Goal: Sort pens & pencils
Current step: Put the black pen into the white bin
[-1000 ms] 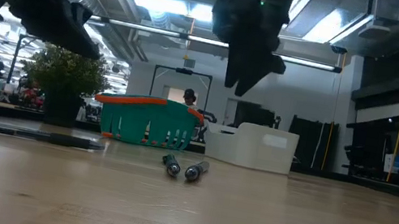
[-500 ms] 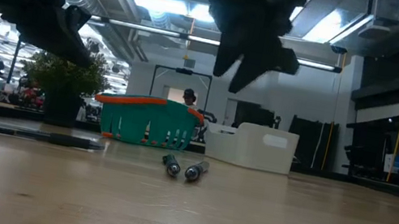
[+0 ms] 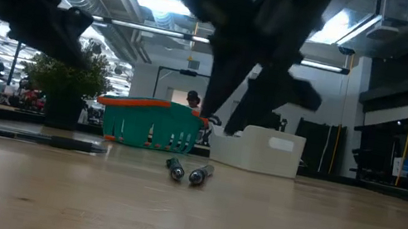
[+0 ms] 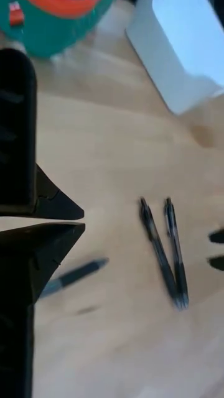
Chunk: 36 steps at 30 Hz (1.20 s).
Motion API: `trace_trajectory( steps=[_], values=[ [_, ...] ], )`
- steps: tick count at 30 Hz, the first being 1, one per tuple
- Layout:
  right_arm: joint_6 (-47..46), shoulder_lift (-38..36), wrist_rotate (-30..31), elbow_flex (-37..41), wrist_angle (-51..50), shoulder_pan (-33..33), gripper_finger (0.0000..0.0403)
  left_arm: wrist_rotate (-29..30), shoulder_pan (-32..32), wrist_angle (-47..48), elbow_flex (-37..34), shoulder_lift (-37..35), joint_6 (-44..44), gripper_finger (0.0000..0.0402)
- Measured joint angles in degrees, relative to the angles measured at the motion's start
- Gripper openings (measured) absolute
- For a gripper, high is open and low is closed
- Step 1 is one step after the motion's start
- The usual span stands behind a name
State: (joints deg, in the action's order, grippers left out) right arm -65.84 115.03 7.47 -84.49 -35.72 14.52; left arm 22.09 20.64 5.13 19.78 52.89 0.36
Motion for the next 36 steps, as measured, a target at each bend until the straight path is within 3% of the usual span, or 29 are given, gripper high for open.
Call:
trace_trajectory(
  steps=[8, 23, 36],
  values=[
    [-1.5, 5.5, -2.4, -2.2, -1.9, -1.3, 0.0169, -5.6, 0.3, 0.0, 0.0, 0.0, -1.7, 0.0014],
    [-6.1, 8.6, -1.2, -2.5, -1.3, -1.9, 0.0168, -6.5, 3.3, 0.5, 0.0, 0.0, -1.3, 0.0014],
    [-6.0, 9.9, -4.0, -2.5, -5.1, -2.1, 0.01, -6.4, 4.2, 0.7, 0.0, 0.0, -1.3, 0.0014]
  ],
)
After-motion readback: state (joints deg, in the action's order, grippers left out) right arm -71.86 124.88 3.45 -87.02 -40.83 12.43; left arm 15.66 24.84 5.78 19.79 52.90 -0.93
